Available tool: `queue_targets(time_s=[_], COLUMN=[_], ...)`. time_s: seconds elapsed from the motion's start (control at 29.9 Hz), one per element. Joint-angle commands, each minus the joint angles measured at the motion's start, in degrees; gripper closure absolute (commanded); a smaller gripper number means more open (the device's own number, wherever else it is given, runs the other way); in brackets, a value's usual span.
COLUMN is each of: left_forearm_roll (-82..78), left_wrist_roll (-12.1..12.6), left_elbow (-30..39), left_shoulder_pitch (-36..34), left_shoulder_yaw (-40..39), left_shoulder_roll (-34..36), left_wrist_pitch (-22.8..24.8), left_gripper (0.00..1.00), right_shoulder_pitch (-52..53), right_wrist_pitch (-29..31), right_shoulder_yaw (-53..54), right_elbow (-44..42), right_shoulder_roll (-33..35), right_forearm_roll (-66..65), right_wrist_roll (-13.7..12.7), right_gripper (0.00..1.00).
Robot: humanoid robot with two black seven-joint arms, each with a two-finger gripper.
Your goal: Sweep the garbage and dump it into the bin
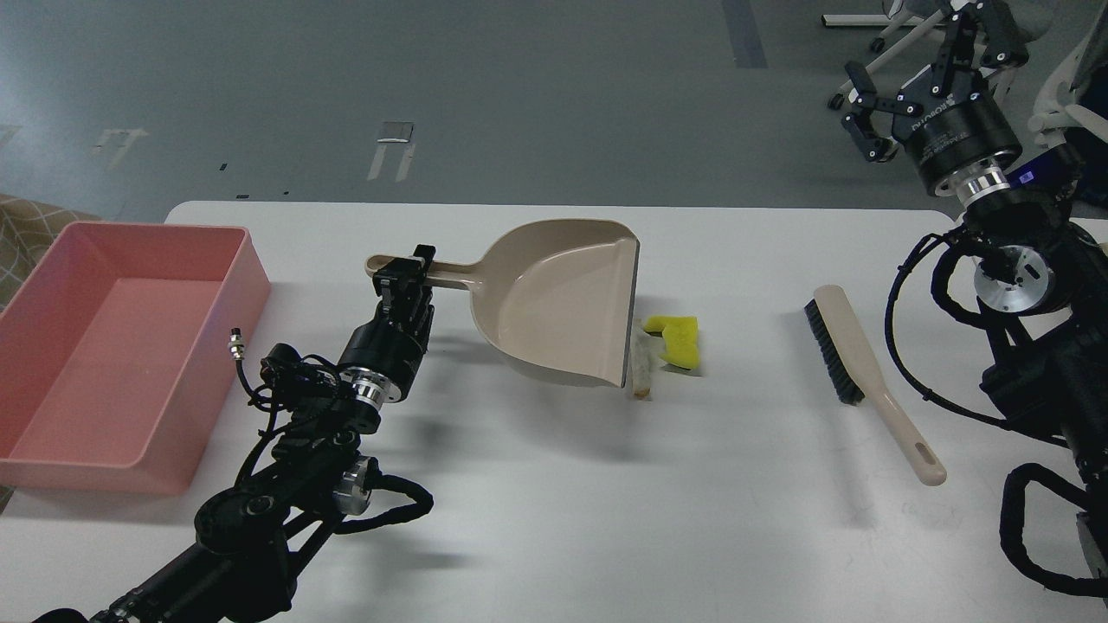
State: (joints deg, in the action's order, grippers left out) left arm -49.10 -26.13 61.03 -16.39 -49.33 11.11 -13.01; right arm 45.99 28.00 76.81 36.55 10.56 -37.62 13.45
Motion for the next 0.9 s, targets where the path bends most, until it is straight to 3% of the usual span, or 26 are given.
queue_targets(time_s=[0.0, 0.23, 0.43, 0.63, 0.77, 0.87], left_forearm_roll=[0.0, -0.6, -6.3, -7.8, -7.7, -7.8], left_wrist_roll=[0.1, -0.1, -0.1, -0.2, -1.7, -1.9], left_elbow=[1.8, 5.1, 5.3, 5.2, 5.2, 5.2], left_shoulder_pitch=[0.0, 0.5, 1.1, 1.3, 2.1, 2.8], left_shoulder_yaw=[0.0, 1.7, 2.0, 2.0, 1.6, 1.3], left_shoulder_roll=[3.0, 8.8, 10.2, 9.5, 9.5, 9.5], left_wrist_pitch=[0.0, 0.0, -0.3, -0.6, -0.6, -0.6], left_gripper=[0.78, 0.78, 0.78, 0.78, 0.74, 0.71], right_shoulder_pitch=[-0.5, -1.8, -1.9, -1.7, -0.7, 0.1], right_wrist_pitch=[0.0, 0.0, -0.8, -0.8, -0.7, -0.7], right_shoulder_yaw=[0.0, -0.6, -3.2, -12.7, -21.7, -25.8], right_elbow=[0.7, 3.7, 7.0, 13.8, 17.6, 19.3], right_shoulder_roll=[0.3, 1.7, 9.5, 19.1, 27.9, 30.4], right_forearm_roll=[-0.1, -1.0, -5.9, -11.3, -13.6, -16.2], right_wrist_roll=[0.3, 1.0, 0.9, 0.8, 0.8, 0.8], right_gripper=[0.00, 0.00, 0.00, 0.00, 0.00, 0.00])
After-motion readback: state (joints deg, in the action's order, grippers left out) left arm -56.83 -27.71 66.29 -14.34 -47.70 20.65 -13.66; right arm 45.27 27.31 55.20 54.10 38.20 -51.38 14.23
